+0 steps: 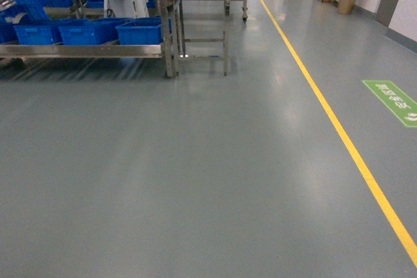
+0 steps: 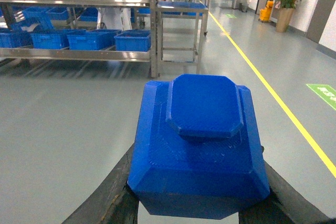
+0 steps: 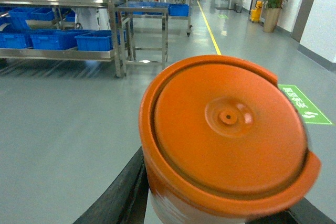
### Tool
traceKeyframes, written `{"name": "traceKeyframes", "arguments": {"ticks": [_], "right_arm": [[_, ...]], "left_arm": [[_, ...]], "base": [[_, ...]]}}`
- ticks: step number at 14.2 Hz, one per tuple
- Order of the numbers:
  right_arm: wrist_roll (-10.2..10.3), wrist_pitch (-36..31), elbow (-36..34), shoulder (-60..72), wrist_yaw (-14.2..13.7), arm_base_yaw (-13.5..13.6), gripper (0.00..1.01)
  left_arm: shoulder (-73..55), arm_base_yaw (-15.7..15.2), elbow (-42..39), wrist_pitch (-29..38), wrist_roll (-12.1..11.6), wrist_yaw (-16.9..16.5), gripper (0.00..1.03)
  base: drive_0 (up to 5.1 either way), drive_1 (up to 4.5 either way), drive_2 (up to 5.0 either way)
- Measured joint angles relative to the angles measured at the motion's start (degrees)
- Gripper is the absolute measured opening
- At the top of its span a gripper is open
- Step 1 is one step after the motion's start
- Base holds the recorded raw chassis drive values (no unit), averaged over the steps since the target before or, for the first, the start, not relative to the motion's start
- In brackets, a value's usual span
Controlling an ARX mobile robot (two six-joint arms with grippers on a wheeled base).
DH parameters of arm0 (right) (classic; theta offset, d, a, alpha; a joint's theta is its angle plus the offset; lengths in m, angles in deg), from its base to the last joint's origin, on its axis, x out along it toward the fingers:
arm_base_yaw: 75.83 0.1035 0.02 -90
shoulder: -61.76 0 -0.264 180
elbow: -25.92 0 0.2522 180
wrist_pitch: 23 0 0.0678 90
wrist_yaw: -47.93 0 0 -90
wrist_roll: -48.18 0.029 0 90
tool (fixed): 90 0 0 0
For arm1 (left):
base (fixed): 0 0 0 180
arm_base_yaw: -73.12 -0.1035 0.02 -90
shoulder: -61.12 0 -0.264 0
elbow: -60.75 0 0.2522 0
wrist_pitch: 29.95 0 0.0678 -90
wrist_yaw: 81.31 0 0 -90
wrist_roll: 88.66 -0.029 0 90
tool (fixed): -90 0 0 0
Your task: Sort blue parts and orange caps into right shelf containers
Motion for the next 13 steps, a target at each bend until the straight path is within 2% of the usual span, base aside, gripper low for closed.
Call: {"name": "traceKeyframes", "arguments": {"ticks": [13], "right_arm": [[0.0, -0.1, 0.0, 0.0, 0.0, 0.0, 0.44]], "left_arm": [[0.0, 0.0, 0.0, 0.1, 0.0, 0.0, 0.43]], "base": [[0.0, 4.23, -4.3]]}}
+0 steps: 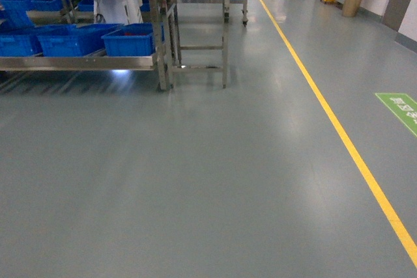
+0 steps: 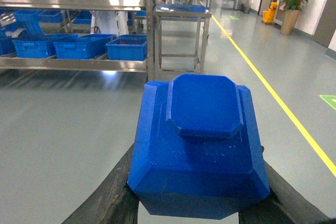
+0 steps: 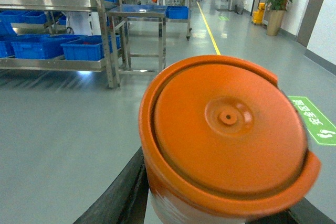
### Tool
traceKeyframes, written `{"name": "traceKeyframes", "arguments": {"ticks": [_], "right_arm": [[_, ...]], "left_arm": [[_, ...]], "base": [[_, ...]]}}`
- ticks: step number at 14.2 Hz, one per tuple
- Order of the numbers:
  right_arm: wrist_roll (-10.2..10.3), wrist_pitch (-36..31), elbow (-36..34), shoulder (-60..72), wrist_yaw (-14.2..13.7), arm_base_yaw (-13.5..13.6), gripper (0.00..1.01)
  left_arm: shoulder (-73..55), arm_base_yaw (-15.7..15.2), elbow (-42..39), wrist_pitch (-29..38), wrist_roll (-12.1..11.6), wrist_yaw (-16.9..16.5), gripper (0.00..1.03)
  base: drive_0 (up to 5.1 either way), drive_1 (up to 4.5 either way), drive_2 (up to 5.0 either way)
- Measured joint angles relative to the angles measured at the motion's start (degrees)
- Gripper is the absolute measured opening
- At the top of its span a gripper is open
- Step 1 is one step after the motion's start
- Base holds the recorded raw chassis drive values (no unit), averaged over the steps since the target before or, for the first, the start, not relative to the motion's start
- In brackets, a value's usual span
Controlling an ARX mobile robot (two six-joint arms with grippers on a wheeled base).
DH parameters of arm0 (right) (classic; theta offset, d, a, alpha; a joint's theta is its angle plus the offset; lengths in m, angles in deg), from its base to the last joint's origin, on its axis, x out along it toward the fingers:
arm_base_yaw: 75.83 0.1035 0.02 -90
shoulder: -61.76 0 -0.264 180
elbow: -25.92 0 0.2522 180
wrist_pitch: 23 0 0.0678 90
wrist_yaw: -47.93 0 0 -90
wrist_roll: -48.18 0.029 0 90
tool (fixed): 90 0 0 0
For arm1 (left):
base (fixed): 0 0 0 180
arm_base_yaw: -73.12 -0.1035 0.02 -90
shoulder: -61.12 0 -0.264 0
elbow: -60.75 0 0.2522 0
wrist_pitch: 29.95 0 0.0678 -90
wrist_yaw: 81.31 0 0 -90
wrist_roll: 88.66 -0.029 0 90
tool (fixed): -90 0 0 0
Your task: Sort blue parts and orange caps into right shelf containers
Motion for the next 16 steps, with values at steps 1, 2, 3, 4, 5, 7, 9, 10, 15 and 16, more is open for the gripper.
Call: {"name": "traceKeyframes", "arguments": {"ticks": [1, 2, 3, 4, 5, 7, 9, 10, 15, 16], "right_arm": [[0.0, 0.2, 0.0, 0.0, 0.0, 0.0, 0.44], [0.0, -0.2, 0.0, 0.0, 0.0, 0.0, 0.44], [0.0, 0.1, 0.0, 0.0, 0.0, 0.0, 0.44], [0.0, -0.1, 0.0, 0.0, 0.0, 0.0, 0.44], [0.0, -0.2, 0.0, 0.0, 0.0, 0.0, 0.44], [0.0, -0.2, 0.0, 0.0, 0.0, 0.0, 0.44], [0.0, -0.1, 0.0, 0.0, 0.0, 0.0, 0.44], [0.0, 0.0, 0.0, 0.0, 0.0, 0.0, 0.44], [0.0, -0.1, 0.0, 0.0, 0.0, 0.0, 0.44], [0.0, 0.1, 0.0, 0.0, 0.0, 0.0, 0.44]], "left_arm": [[0.0, 0.0, 0.0, -0.1, 0.0, 0.0, 0.43], [0.0, 0.0, 0.0, 0.0, 0.0, 0.0, 0.43], [0.0, 0.0, 0.0, -0.2, 0.0, 0.0, 0.43], [0.0, 0.0, 0.0, -0.1, 0.0, 0.0, 0.43], [0.0, 0.0, 0.0, 0.1, 0.0, 0.0, 0.43], [0.0, 0.0, 0.0, 0.1, 0.0, 0.0, 0.43], [0.0, 0.0, 0.0, 0.0, 0.0, 0.0, 0.43], [0.0, 0.0, 0.0, 0.0, 0.0, 0.0, 0.43], [0.0, 0.0, 0.0, -0.1, 0.0, 0.0, 0.43], [0.0, 0.0, 0.0, 0.0, 0.0, 0.0, 0.43]], "base": [[0.1, 4.3, -4.2], [0.1, 4.32, -4.2], [0.0, 4.29, -4.2], [0.0, 4.27, -4.2], [0.0, 4.23, -4.3], [0.0, 4.25, -4.2], [0.0, 4.24, -4.2], [0.0, 4.26, -4.2], [0.0, 4.25, -4.2], [-0.1, 4.11, -4.4]]}}
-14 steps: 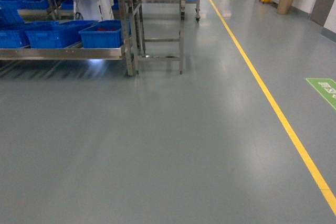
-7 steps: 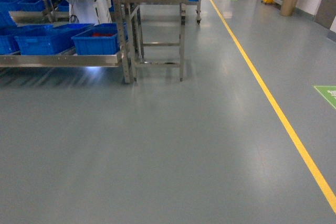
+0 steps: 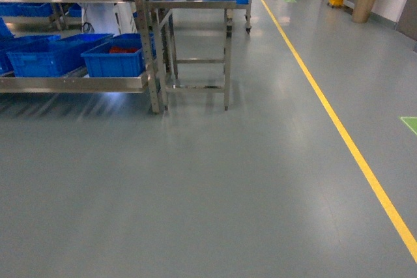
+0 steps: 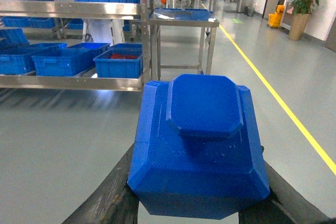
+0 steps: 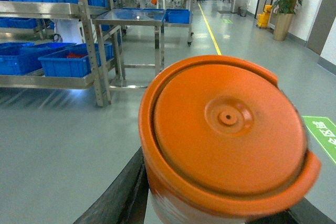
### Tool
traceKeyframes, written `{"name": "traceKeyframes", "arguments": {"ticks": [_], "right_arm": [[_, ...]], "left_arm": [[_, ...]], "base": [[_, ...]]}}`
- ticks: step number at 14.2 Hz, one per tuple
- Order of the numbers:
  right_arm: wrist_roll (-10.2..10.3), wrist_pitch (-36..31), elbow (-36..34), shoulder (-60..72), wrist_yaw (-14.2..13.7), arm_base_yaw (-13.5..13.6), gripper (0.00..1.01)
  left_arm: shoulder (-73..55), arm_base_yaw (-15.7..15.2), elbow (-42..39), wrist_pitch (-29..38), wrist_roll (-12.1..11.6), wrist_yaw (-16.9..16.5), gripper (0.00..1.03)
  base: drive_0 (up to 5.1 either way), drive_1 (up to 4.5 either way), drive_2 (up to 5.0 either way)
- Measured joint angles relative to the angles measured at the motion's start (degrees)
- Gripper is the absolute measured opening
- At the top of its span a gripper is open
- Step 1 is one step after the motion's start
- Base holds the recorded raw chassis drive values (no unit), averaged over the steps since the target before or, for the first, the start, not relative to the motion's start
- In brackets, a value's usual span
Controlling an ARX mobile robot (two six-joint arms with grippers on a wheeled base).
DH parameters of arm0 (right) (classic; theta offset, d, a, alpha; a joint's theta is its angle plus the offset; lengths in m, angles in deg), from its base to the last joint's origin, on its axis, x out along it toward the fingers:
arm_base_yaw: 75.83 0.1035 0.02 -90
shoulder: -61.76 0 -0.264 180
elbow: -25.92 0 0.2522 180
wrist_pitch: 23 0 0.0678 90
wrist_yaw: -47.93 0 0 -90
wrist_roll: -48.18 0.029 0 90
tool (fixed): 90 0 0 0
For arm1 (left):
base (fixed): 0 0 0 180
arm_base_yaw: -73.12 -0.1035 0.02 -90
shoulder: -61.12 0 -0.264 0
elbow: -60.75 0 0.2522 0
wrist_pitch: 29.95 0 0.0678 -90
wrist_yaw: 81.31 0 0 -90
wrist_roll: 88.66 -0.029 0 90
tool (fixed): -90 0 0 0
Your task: Sort blue parts and orange caps into right shelf containers
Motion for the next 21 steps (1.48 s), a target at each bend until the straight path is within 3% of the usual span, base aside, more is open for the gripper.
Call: {"name": "traceKeyframes", "arguments": {"ticks": [21], "right_arm": [[0.0, -0.3, 0.0, 0.0, 0.0, 0.0, 0.44]], "left_arm": [[0.0, 0.0, 0.0, 0.2, 0.0, 0.0, 0.43]], "base": [[0.0, 4.22, -4.3]]}}
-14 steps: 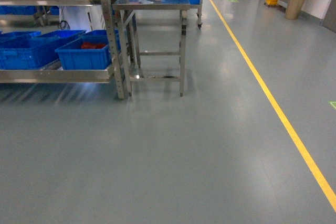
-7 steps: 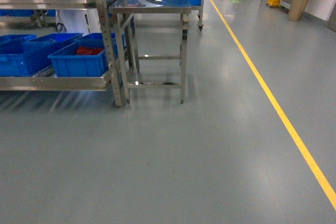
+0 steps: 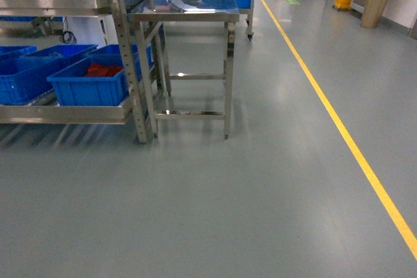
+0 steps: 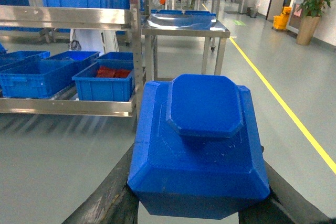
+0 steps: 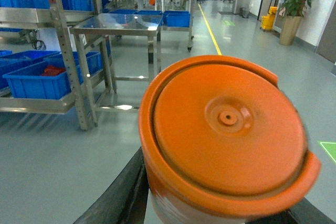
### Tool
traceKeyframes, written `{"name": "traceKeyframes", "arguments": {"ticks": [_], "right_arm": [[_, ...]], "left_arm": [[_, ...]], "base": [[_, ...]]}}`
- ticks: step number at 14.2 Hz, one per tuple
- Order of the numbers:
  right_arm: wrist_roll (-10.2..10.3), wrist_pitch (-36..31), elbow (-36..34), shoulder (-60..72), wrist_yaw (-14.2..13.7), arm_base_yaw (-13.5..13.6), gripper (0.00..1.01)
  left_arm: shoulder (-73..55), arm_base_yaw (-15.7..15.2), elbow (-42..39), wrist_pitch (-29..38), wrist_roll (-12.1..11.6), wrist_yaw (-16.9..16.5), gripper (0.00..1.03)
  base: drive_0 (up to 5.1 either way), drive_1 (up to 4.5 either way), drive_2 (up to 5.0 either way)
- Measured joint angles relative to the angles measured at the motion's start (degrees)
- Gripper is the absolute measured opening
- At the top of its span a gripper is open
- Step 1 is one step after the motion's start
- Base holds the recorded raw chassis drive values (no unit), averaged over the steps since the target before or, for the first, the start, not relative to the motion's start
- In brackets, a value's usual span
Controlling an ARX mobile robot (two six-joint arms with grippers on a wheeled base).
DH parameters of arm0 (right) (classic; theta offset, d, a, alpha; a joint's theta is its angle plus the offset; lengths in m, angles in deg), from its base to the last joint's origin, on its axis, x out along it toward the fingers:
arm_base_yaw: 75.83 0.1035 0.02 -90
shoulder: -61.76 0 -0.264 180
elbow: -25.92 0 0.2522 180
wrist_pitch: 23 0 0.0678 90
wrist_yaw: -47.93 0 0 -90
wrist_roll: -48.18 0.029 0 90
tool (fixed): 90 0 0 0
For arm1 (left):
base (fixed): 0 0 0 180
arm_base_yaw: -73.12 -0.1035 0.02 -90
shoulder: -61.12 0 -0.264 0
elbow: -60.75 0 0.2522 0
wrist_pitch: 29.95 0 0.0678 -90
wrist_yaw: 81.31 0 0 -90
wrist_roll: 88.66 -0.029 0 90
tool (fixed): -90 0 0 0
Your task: Sort blue parts and orange caps into right shelf containers
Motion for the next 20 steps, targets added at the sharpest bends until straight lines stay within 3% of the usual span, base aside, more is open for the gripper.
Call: {"name": "traceKeyframes", "arguments": {"ticks": [20], "right_arm": [[0.0, 0.3, 0.0, 0.0, 0.0, 0.0, 0.44]], "left_arm": [[0.0, 0.0, 0.0, -0.3, 0.0, 0.0, 0.43]], "base": [[0.0, 4.24, -4.2]]}}
